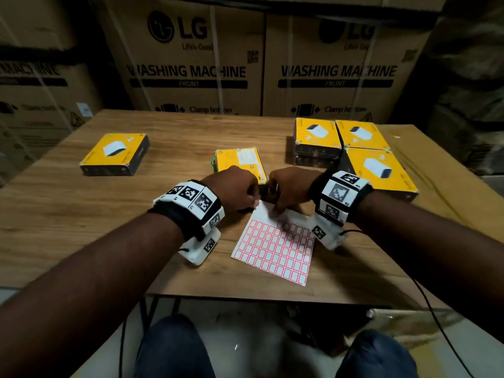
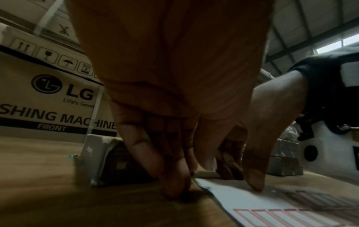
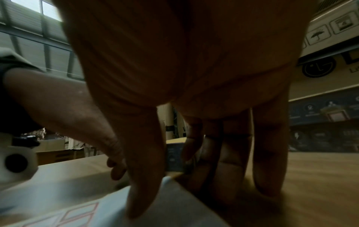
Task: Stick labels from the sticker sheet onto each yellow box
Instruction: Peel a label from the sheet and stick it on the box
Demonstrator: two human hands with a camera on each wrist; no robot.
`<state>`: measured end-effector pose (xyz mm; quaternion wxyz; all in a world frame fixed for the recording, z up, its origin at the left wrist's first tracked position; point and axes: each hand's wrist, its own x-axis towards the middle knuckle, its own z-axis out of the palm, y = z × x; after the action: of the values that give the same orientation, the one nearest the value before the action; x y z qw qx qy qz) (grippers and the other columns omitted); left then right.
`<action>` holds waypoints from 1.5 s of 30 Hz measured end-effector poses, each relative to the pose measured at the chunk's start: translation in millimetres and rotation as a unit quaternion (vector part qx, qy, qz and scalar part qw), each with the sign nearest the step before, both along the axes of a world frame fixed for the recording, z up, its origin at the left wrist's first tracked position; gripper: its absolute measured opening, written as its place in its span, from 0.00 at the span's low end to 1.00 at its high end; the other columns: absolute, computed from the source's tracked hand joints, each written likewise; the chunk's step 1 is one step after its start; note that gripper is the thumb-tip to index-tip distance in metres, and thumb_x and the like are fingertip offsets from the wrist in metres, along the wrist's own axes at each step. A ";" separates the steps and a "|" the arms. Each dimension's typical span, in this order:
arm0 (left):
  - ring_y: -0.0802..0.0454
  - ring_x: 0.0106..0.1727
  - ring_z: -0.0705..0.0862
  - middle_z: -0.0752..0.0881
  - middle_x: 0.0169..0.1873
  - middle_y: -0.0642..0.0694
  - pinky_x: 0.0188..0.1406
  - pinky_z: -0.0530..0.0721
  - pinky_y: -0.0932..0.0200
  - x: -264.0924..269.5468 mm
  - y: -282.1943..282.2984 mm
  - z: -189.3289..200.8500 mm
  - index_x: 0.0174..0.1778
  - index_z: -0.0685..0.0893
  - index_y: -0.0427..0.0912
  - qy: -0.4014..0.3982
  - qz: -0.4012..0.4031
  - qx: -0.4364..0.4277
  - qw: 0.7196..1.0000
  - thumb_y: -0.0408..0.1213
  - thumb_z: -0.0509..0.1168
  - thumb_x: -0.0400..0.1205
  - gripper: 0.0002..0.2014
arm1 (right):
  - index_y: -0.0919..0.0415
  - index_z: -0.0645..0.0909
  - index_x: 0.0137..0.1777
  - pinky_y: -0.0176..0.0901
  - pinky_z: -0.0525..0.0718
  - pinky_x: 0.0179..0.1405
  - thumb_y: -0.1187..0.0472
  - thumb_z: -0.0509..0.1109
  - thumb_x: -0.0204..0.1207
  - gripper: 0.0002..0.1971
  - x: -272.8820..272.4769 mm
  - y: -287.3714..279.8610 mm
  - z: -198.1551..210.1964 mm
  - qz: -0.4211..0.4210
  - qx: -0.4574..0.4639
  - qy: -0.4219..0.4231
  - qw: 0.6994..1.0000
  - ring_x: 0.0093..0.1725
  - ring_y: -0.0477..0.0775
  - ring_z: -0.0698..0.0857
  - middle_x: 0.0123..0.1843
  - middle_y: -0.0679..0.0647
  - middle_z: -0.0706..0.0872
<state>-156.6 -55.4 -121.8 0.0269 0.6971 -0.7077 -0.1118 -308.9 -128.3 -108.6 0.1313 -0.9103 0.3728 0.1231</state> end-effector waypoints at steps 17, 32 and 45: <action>0.54 0.38 0.82 0.88 0.41 0.46 0.36 0.76 0.61 10.2 9.0 3.2 0.48 0.86 0.40 0.119 0.045 0.036 0.991 0.39 0.69 0.81 0.06 | 0.55 0.85 0.43 0.42 0.80 0.45 0.59 0.79 0.68 0.06 5.5 5.0 8.9 0.037 -0.045 -0.211 0.976 0.43 0.48 0.83 0.44 0.49 0.89; 0.38 0.51 0.83 0.83 0.54 0.29 0.54 0.84 0.44 36.7 16.5 8.3 0.77 0.71 0.36 0.537 0.266 0.037 0.800 0.22 0.58 0.85 0.23 | 0.58 0.87 0.60 0.33 0.71 0.47 0.51 0.76 0.74 0.18 10.1 11.0 5.4 0.134 -0.115 -0.210 0.962 0.55 0.50 0.84 0.57 0.53 0.87; 0.42 0.43 0.79 0.78 0.47 0.32 0.34 0.79 0.55 22.5 13.2 6.0 0.79 0.67 0.41 0.519 0.272 -0.002 0.810 0.17 0.54 0.82 0.29 | 0.56 0.88 0.46 0.50 0.86 0.50 0.58 0.80 0.67 0.08 11.0 4.9 -1.2 0.113 -0.093 -0.258 0.955 0.46 0.48 0.88 0.46 0.49 0.91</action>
<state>-134.1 -42.2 -115.8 0.4210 0.6995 -0.3702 -0.4431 -297.9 -123.4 -109.8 0.1227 -0.9556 0.2303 -0.1372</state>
